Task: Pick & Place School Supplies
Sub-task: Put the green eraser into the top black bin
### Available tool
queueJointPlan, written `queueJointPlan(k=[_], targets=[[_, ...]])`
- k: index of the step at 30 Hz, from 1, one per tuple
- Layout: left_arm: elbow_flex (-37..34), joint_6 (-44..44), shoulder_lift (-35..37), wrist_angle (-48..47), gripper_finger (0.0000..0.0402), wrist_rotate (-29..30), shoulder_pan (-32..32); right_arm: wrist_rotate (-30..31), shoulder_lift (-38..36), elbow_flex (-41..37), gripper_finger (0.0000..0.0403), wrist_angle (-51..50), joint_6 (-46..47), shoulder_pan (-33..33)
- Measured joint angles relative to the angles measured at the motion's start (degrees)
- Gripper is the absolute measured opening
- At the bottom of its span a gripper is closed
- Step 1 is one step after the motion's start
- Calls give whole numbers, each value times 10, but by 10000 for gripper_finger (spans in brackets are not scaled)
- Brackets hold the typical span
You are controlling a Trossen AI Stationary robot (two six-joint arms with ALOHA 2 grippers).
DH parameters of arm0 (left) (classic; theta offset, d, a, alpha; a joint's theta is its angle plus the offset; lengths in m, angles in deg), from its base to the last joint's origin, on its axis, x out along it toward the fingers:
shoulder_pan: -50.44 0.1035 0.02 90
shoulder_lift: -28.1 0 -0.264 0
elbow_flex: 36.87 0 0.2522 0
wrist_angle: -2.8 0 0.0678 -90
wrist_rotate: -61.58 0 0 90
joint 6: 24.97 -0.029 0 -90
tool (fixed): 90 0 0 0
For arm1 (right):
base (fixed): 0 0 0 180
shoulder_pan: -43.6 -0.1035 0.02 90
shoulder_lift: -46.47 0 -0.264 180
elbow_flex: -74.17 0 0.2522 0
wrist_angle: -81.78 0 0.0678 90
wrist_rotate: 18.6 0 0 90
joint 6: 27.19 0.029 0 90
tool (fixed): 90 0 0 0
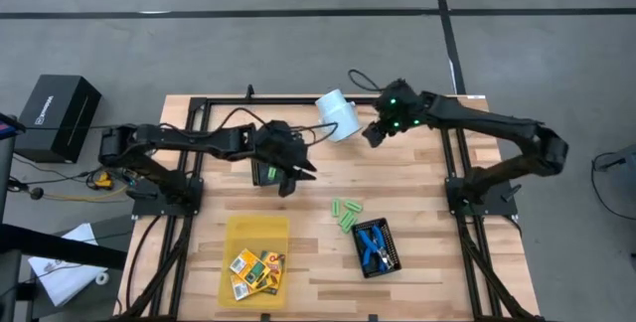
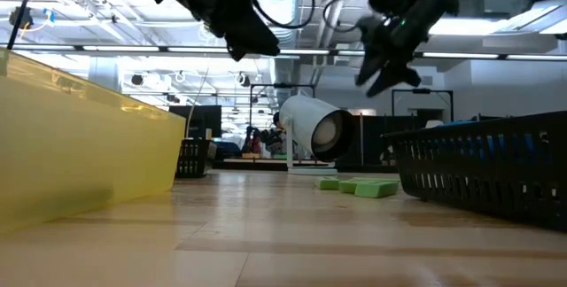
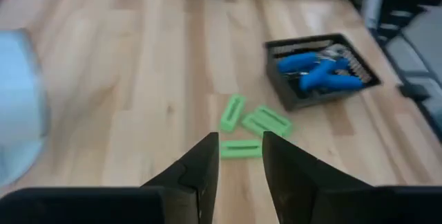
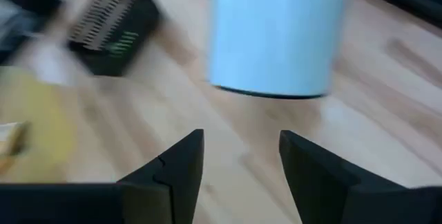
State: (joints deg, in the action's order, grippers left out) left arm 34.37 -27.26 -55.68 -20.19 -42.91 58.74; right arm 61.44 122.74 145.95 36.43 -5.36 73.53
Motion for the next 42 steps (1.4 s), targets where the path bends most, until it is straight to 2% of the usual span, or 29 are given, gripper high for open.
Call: queueJointPlan(k=[6,12,17,21,27,31,38,42], targets=[[93,-84,-112,-27,117,-61,-2,-16,-48,0,190,4,-8,39],[238,-237,-255,-173,122,-71,-4,-54,-70,0,190,2,-15,66],[305,-319,-327,-265,124,-68,-6,-67,-73,1,189,1,-38,66],[325,-333,-363,-279,134,-61,-10,-67,-68,1,189,5,-65,67],[360,-384,-410,-268,152,9,-38,-78,-66,1,188,4,-75,66],[370,-377,-439,-265,159,9,-53,-85,-66,1,189,3,-78,68],[372,-363,-447,-264,155,9,-65,-119,-66,1,182,5,-88,89],[369,-345,-449,-261,149,-22,-65,-137,-66,2,178,7,-88,101]])
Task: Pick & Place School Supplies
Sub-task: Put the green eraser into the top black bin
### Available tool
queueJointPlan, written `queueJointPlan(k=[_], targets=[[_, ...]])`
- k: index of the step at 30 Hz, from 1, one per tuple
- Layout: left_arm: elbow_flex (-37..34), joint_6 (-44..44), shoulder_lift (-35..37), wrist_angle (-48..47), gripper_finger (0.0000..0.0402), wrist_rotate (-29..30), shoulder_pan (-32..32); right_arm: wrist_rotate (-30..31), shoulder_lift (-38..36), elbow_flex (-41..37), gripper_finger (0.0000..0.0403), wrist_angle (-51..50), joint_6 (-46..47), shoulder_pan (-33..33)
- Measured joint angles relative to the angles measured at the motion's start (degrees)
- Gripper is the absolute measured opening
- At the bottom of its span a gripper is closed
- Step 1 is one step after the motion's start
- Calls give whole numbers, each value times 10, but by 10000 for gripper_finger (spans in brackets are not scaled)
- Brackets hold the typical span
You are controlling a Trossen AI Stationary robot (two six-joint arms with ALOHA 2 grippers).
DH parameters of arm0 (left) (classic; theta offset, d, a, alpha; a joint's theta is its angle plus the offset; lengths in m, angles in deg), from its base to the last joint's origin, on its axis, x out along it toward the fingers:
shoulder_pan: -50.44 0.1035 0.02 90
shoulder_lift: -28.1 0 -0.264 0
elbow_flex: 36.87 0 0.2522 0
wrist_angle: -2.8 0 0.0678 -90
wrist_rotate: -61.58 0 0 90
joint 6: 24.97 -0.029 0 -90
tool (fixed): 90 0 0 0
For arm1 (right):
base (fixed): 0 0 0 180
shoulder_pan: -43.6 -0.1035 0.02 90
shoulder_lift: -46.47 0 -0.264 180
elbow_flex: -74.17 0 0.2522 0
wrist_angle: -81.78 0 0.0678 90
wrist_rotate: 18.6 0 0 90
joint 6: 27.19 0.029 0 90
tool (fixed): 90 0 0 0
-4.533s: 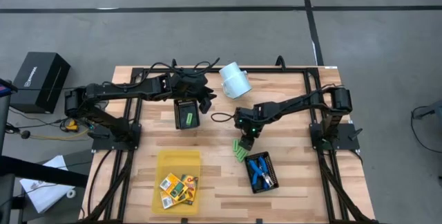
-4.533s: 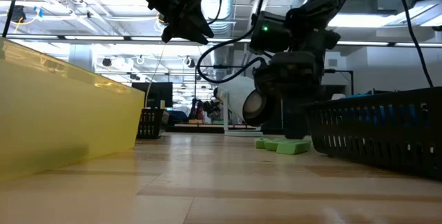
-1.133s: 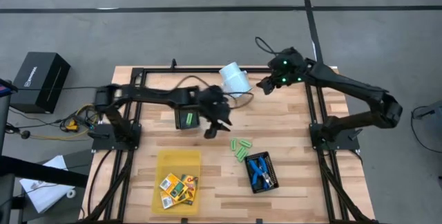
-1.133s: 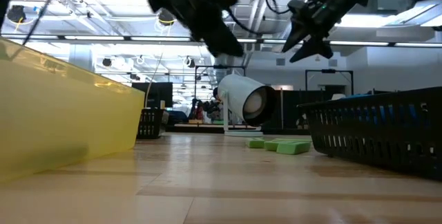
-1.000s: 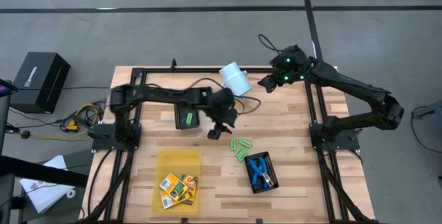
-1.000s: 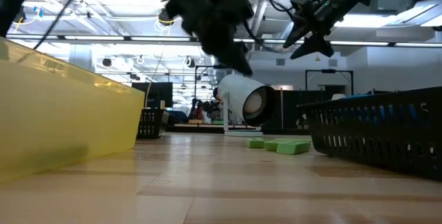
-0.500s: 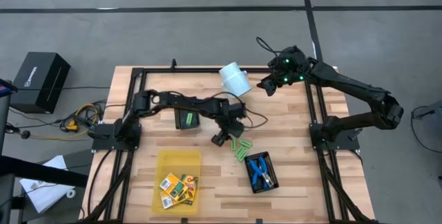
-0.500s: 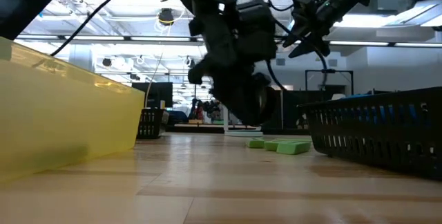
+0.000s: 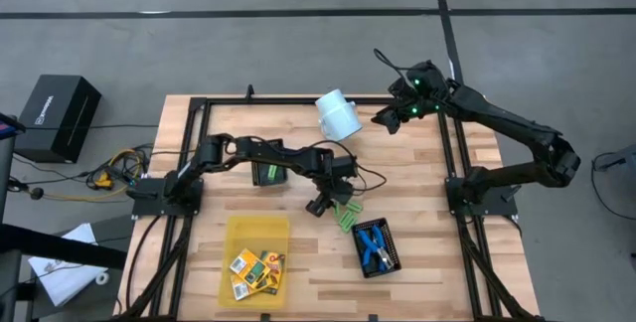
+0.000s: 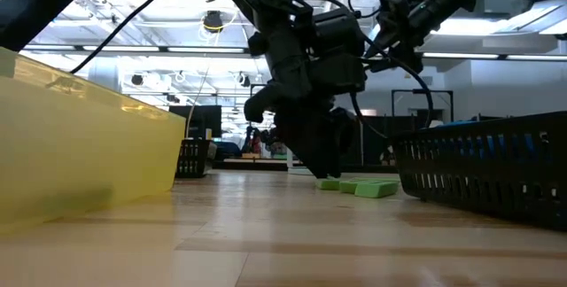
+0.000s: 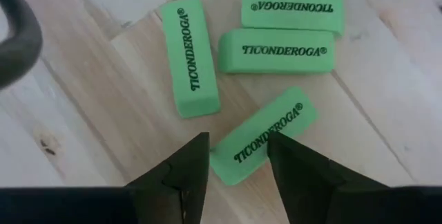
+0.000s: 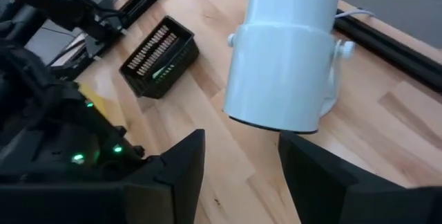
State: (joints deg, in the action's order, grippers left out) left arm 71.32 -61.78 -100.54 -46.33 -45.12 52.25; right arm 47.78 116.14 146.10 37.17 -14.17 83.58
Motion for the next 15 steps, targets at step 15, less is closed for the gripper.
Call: queueJointPlan(k=[15], targets=[[-94,49,5,38,135,-84,-49,-34,0,0,173,24,-1,14]])
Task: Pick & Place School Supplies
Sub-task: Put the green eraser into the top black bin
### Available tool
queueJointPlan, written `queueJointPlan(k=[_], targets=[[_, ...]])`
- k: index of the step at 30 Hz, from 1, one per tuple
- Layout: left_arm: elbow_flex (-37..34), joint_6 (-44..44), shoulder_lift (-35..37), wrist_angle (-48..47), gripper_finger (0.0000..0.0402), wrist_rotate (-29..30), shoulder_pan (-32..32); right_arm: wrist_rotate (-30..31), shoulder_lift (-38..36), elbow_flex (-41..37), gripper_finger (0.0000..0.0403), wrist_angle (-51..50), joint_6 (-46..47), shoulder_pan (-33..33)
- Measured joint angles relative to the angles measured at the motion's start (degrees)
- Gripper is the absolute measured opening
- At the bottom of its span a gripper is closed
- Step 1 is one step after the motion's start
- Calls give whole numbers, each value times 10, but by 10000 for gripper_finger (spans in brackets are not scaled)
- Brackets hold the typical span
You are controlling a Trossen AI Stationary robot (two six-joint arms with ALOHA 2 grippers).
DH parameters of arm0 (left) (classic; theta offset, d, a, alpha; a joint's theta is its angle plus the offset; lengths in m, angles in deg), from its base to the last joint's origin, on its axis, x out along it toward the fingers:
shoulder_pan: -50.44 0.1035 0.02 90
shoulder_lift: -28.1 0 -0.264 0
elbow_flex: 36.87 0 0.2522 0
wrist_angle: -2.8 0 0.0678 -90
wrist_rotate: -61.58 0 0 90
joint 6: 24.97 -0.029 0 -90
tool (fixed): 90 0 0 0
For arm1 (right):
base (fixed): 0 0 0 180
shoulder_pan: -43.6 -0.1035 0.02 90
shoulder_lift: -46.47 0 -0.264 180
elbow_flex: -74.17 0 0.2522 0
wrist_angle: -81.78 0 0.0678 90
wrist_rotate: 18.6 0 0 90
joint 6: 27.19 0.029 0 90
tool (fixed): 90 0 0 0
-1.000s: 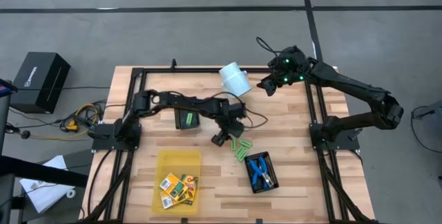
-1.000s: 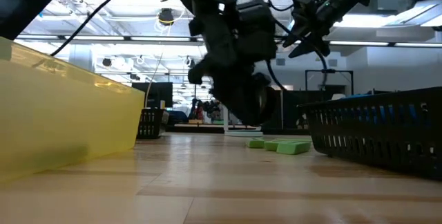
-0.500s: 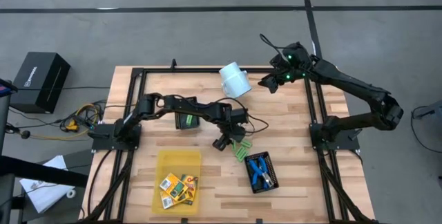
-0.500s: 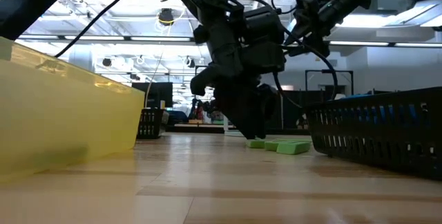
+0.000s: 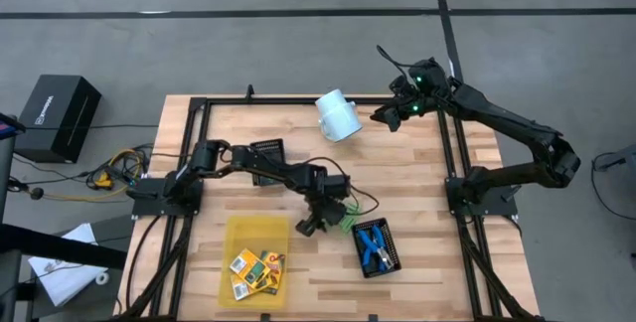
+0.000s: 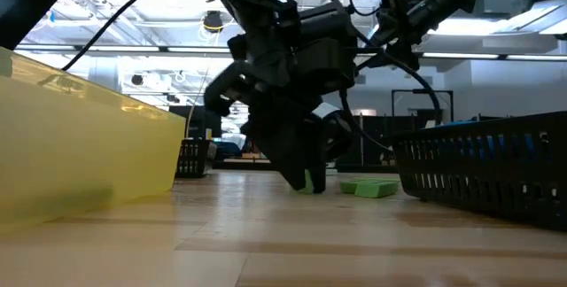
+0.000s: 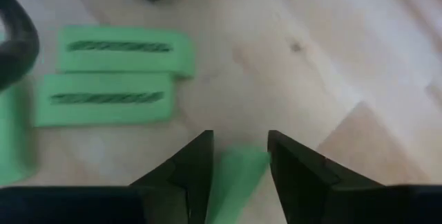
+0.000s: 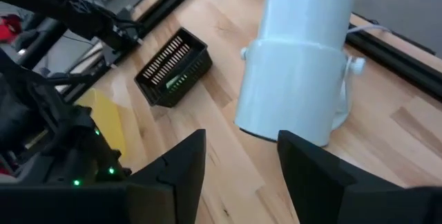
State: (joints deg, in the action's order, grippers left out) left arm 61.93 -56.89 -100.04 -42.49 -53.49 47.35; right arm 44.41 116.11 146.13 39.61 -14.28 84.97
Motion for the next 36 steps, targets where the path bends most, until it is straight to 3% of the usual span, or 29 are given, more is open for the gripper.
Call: queueJointPlan(k=[4,10,25,28,33,36], targets=[[-6,59,0,20,124,-6,2,-4,0,0,169,15,5,6],[-9,82,0,34,13,24,3,-16,0,0,166,16,6,22],[8,104,29,31,4,88,36,-32,0,0,160,23,6,35],[12,235,54,26,11,120,64,-32,0,0,161,29,7,35],[4,530,94,43,43,23,118,-38,0,0,159,44,7,35],[0,612,111,41,80,11,122,-49,0,0,156,53,8,35]])
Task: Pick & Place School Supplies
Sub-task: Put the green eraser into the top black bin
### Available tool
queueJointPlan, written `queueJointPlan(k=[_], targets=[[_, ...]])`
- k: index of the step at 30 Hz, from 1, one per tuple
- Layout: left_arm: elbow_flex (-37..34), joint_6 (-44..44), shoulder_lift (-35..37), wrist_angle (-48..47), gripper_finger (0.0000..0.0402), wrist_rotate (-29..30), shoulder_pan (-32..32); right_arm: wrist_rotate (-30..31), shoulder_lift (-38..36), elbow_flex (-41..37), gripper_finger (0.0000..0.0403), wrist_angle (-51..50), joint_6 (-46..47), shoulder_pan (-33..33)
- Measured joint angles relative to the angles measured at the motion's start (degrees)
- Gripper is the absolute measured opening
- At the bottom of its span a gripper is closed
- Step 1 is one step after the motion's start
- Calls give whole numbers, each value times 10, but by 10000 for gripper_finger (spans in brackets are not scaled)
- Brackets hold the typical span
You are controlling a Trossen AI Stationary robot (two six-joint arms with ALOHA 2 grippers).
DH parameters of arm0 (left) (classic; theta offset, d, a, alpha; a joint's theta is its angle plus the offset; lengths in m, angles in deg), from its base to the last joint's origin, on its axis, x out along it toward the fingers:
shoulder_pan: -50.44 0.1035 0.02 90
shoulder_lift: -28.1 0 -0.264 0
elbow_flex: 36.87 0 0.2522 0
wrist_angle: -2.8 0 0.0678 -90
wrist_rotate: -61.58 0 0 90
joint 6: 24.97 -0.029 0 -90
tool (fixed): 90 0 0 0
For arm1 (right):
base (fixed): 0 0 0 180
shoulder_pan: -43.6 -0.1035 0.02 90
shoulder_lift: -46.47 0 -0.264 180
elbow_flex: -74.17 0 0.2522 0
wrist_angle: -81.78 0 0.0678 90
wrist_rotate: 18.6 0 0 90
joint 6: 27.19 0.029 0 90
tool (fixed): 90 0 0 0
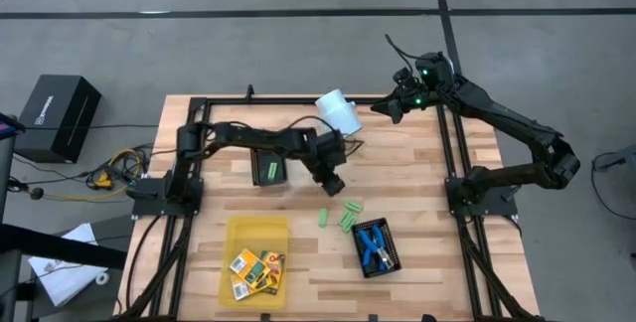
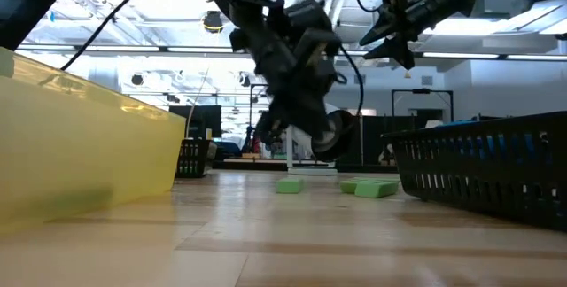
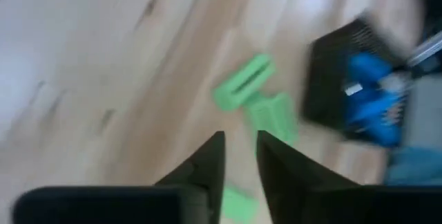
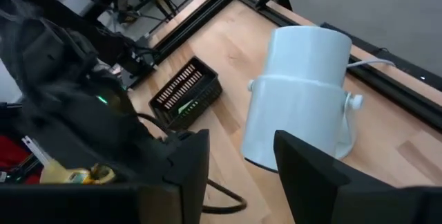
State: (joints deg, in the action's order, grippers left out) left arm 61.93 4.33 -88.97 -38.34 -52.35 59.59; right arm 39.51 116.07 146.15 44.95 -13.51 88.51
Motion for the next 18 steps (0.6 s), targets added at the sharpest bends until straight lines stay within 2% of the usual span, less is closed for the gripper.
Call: queueJointPlan(k=[4,6,11,18], targets=[[3,93,15,8,133,-31,-6,0,0,6,153,-1,-1,0],[1,136,13,3,146,-33,-16,-1,0,12,152,1,-3,0],[-12,244,6,12,142,-46,-44,-3,0,30,156,0,-21,2],[-80,365,6,19,138,-29,-60,-67,0,49,158,0,-37,24]])
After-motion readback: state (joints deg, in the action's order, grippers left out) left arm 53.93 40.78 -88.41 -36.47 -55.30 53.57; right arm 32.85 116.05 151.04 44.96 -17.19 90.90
